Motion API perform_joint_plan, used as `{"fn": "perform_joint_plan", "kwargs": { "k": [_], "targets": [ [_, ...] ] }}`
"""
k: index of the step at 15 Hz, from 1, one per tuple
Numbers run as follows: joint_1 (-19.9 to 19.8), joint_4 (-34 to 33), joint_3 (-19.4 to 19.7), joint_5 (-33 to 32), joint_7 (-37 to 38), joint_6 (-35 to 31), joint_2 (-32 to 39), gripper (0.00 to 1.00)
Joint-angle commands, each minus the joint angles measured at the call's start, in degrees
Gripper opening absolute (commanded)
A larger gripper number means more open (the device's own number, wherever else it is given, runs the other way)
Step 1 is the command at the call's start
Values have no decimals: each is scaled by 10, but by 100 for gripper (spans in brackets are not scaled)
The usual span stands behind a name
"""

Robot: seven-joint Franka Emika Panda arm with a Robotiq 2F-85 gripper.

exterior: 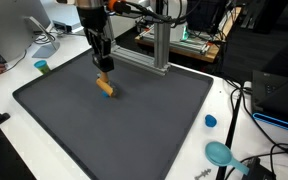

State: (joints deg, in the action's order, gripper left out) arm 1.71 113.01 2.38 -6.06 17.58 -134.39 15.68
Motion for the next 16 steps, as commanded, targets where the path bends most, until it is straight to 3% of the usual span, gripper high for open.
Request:
{"fn": "perform_joint_plan", "kwargs": {
  "k": [1,5,8,16],
  "targets": [
    [-2,-10,7,9,7,-6,12,22],
    [-9,-15,6,38,-1,-20,20,22],
    [-8,-19,10,27,-1,2,30,22],
    [-11,-10,15,29,0,-15,42,22]
  ]
}}
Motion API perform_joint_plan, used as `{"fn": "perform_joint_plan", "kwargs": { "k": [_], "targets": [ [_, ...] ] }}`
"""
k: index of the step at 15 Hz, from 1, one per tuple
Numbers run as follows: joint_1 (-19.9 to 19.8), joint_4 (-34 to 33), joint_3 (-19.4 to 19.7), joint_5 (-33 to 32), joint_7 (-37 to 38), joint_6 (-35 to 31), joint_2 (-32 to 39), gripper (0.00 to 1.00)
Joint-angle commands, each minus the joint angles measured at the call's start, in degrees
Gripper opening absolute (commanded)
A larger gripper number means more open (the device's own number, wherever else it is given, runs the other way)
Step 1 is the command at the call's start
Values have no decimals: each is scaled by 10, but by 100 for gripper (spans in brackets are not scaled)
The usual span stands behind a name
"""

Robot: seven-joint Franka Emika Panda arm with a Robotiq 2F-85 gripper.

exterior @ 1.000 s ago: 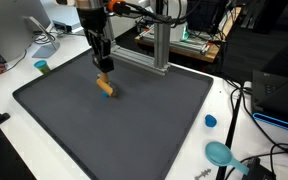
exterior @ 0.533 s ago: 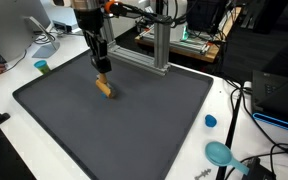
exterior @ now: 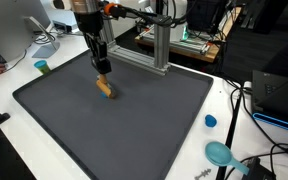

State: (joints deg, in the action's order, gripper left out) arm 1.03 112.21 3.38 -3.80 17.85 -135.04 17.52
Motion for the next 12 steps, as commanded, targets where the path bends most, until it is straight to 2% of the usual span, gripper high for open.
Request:
{"fn": "perform_joint_plan", "kwargs": {
  "k": [1,11,12],
  "targets": [
    [-4,-1,5,6,-3,-9,26,22],
    [-8,-2,5,20,3,-25,39,22],
    [-2,-1,4,9,-1,-2,7,22]
  ]
}}
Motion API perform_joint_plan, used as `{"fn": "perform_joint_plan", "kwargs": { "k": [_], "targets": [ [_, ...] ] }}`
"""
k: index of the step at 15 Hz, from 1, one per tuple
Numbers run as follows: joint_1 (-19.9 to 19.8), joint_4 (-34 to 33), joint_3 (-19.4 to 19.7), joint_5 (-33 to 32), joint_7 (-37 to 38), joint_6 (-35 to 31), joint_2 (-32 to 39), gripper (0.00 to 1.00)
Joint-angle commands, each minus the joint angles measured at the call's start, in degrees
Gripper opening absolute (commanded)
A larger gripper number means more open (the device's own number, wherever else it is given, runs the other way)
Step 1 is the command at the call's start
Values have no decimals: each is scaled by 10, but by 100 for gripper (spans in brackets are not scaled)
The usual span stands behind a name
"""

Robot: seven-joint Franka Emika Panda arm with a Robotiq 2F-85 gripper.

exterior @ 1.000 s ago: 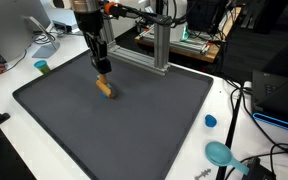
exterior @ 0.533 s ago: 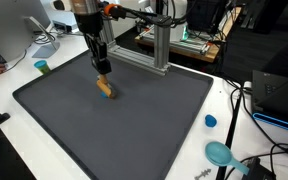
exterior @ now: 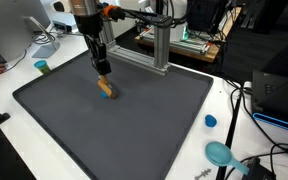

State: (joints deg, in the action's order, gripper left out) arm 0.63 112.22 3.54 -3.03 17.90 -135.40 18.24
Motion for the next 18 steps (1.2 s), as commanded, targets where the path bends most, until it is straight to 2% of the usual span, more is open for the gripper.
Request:
{"fn": "perform_joint_plan", "kwargs": {
  "k": [1,2,3,8,18],
  "targets": [
    [2,-1,3,1,-1,2,-1,47],
    [3,-1,2,1,-1,2,-1,47],
    [3,-1,2,1,-1,2,-1,22],
    [4,-4,1,8,7,-29,-1,22],
    [6,-10,3,9,25,-32,22,22]
  ]
}}
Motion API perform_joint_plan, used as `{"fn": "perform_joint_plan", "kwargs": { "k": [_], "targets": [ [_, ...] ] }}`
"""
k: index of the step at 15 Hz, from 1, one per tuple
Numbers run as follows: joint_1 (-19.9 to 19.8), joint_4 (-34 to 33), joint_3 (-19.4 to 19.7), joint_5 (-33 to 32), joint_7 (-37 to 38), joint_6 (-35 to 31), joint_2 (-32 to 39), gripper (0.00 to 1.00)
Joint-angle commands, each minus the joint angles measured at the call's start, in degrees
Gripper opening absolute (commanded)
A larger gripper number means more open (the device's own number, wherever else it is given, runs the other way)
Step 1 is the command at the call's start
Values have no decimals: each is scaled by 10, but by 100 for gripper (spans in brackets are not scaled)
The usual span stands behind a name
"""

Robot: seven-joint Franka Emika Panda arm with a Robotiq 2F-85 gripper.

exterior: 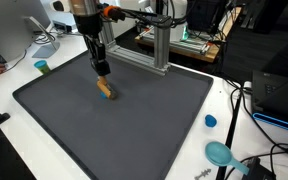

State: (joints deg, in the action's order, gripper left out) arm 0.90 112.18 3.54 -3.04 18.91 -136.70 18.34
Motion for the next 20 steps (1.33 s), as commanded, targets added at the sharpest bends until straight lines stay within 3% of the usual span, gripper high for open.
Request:
{"fn": "perform_joint_plan", "kwargs": {
  "k": [1,14,20],
  "targets": [
    [3,-12,3,11,17,-21,23,22],
    [4,-30,11,10,62,-35,38,22],
    [8,-44,21,-9,69,6,53,22]
  ]
}}
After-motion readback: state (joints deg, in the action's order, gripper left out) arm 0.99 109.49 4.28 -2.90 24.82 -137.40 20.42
